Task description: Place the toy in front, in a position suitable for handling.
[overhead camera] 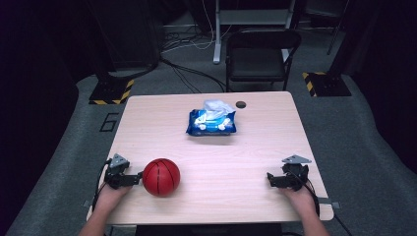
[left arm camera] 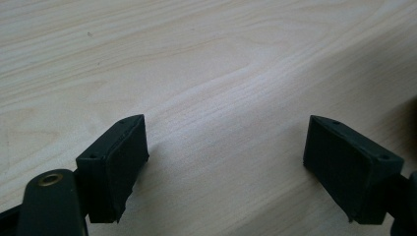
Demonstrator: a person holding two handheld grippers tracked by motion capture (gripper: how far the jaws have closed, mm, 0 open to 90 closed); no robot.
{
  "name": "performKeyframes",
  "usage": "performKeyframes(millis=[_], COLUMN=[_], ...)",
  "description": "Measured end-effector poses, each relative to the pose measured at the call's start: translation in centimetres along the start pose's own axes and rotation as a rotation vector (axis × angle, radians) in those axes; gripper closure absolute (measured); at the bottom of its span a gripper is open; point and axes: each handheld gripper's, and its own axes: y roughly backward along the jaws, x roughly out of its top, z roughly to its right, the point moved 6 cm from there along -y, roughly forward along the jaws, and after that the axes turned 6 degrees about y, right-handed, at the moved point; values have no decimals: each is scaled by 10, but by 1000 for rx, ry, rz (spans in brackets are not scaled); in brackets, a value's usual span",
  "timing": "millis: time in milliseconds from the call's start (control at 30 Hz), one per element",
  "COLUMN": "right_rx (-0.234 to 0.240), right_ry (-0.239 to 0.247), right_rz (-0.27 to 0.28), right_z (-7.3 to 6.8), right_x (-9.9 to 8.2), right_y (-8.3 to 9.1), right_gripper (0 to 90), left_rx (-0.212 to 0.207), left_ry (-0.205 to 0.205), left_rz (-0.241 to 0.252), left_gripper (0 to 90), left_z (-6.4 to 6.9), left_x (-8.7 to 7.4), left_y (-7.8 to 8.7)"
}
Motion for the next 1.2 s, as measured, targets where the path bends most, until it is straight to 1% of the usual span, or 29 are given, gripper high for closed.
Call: performKeyframes(millis=[133,233,267,400,533,567,1033,1100,1133,1167,1200], right_rx=[6,3,3,5,5,6,3,3,4,4,17], right_ry=[13,12,13,14,14,15,6,7,5,5,16], right_rz=[-4,-4,-4,-5,-5,-5,-5,-5,-6,-6,-12], right_z=[1,1,1,1,1,1,0,0,0,0,1], right_x=[0,0,0,0,0,0,1,1,2,2,2], right_y=[0,0,0,0,0,0,-1,-1,0,0,2], right_gripper=[0,0,0,0,0,0,0,5,39,39,80], left_rx=[1,4,3,3,2,6,7,7,4,4,0], left_ry=[4,6,3,3,4,7,15,14,10,10,6], left_rz=[1,1,-11,-11,-11,4,-1,-1,0,0,-7], left_gripper=[173,172,173,172,172,172,176,179,182,186,195], left_z=[0,0,0,0,0,0,0,0,0,0,-1], left_x=[0,0,-1,-1,-1,-1,-2,-2,-2,-2,-2], left_y=[0,0,2,2,2,1,2,2,3,3,4])
